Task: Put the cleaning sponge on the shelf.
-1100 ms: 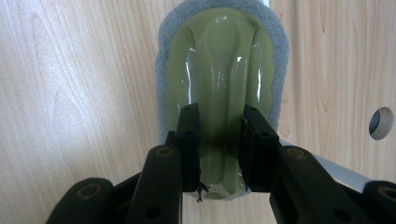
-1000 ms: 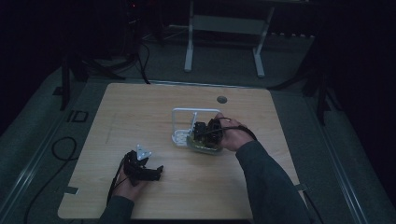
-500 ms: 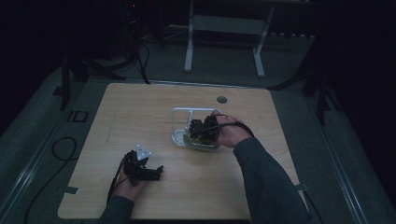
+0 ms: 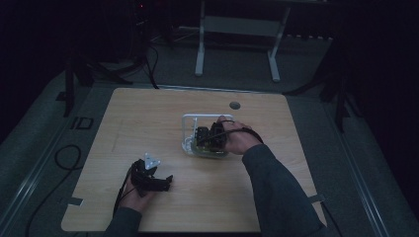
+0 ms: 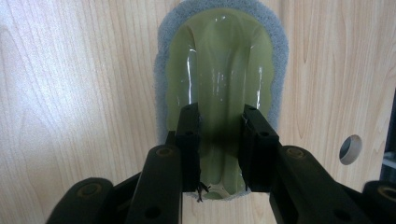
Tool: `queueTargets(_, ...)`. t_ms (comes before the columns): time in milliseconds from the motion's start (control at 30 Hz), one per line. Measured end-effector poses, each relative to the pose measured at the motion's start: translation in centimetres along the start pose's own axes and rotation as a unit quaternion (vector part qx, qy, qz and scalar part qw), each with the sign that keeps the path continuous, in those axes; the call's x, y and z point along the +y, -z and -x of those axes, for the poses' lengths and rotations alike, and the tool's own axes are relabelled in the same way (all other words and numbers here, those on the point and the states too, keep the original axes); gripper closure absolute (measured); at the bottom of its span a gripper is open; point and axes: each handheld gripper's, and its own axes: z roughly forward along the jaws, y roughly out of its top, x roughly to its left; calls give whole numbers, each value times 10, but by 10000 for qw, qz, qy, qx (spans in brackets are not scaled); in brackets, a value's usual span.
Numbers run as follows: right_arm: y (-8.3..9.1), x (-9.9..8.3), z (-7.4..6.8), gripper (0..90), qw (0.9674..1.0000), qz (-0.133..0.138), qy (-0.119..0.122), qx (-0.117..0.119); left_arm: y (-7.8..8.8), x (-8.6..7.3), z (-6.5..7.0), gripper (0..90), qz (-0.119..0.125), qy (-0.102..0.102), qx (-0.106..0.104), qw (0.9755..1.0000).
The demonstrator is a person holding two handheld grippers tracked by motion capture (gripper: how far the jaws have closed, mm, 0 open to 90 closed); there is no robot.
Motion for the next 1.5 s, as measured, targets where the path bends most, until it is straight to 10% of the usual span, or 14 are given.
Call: queueTargets(1500,-38,28,2,716,9984,-349,336,-297,0,0,0,25,5,6,-1,10000)
